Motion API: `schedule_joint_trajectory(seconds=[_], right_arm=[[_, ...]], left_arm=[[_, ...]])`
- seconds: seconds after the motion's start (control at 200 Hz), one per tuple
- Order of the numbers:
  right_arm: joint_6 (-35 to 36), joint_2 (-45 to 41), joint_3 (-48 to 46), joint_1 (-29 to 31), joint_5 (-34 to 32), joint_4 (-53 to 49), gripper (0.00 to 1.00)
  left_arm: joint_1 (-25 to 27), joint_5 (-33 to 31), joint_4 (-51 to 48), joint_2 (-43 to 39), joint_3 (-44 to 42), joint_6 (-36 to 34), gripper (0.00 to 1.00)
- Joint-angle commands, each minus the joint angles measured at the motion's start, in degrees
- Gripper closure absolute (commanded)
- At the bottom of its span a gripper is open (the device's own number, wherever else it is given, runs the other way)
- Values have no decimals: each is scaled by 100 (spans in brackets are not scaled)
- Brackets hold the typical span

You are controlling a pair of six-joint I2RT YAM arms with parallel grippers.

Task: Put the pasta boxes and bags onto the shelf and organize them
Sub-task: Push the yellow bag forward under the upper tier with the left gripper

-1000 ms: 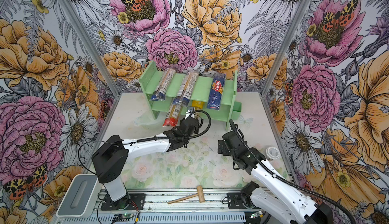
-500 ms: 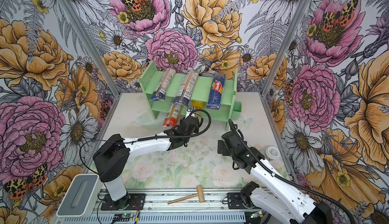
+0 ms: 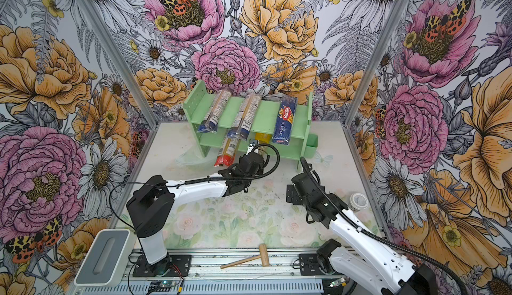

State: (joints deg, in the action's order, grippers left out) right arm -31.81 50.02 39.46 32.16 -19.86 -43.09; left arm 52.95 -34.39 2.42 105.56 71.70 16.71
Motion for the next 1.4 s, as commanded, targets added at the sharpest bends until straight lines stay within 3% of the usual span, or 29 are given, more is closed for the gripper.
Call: schedule_joint_trajectory(seconds=[0.0,0.395,0.555,0.701,0.931,1.391], right_arm=[[78,1,88,-30,-115,-23,0],[87,-7,88,-43,-106,-24,1],[82,-20,88,-43,-97,-33,1],[82,-32,88,-42,-95,-33,0],[66,-30,97,-43,-94,-42,0],[48,-54,109,-39,-89,-59,0]], left_arm=[[-48,-101,754,59,405,121,100],[-44,-231,652,110,398,246,100],[-52,-299,614,110,395,278,85],[-48,-326,599,103,371,289,81],[-48,-392,567,75,320,336,61],[-41,-432,550,3,160,390,52]])
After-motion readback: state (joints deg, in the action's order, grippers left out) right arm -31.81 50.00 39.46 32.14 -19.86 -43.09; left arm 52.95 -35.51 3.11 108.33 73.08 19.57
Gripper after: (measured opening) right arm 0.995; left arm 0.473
